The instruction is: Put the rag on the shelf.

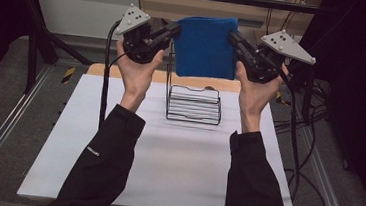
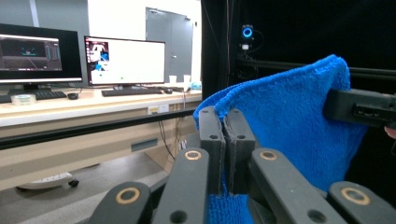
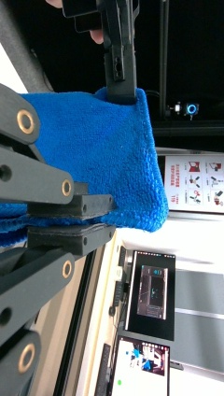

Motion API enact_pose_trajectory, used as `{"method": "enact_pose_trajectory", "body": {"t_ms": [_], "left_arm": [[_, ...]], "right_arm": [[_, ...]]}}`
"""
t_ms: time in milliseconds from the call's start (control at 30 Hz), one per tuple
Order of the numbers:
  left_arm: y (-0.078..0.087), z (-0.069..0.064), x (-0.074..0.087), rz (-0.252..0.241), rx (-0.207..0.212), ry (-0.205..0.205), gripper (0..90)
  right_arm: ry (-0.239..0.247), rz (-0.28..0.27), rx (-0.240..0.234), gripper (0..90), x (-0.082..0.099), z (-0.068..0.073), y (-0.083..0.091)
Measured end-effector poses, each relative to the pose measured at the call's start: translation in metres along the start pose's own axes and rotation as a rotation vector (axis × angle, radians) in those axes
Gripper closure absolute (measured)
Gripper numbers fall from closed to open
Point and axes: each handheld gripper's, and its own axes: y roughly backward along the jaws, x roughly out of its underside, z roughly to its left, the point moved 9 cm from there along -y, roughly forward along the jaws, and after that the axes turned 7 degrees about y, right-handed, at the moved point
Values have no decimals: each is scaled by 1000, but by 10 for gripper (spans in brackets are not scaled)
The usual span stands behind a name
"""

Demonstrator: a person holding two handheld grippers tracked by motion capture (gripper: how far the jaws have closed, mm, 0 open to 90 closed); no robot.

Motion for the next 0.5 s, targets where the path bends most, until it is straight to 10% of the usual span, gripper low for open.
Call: {"method": "enact_pose_trajectory", "body": {"t_ms": [500], "left_arm": [[-25, 20, -6, 11, -32, -7, 875]], "right_arm": [[-17, 13, 6, 864, 5, -15, -28]]}}
